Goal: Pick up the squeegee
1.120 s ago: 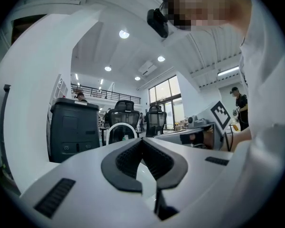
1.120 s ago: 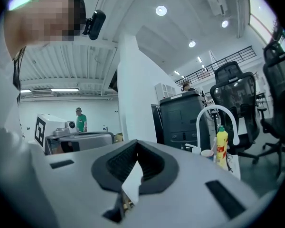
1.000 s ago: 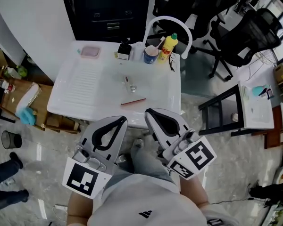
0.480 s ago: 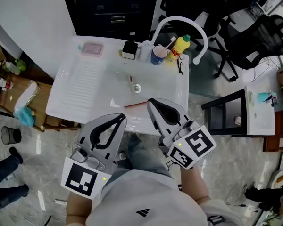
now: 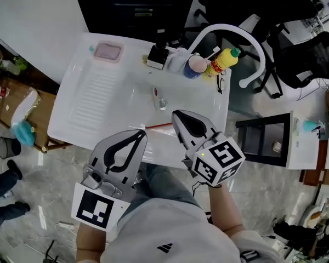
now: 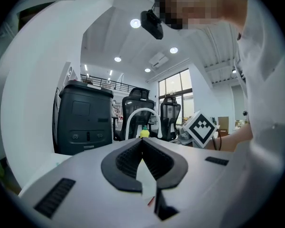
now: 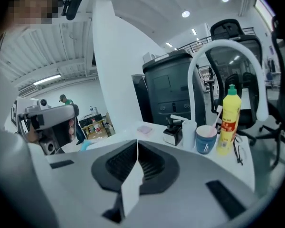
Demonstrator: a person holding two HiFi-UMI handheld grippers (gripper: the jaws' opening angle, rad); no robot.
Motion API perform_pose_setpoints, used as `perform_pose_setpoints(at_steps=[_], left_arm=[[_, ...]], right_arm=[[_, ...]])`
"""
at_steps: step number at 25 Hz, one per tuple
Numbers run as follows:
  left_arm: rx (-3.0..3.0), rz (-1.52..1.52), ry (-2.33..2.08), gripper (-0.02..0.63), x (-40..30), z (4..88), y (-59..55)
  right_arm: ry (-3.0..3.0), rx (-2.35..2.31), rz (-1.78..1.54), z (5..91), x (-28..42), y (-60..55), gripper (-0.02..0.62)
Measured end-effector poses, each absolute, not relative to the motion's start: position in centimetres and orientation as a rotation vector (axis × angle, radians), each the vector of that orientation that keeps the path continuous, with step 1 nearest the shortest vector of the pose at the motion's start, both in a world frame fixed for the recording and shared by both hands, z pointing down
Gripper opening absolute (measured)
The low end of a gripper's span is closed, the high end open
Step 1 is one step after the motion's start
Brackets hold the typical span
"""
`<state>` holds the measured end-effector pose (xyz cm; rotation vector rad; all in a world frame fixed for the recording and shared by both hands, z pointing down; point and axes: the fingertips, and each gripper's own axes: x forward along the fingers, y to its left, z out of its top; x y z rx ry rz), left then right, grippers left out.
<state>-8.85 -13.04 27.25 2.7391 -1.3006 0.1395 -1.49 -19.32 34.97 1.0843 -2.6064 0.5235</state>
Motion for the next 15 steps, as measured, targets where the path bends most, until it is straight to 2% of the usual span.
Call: perform_pose_setpoints(at_steps=[15], left_arm=[[2.646,0.183,-1.295,0.012,-8.9,31.2,-18.3]], right_arm=[[-2.389,0.981,0.713,45.2,-1.5,-24.1,0.04]])
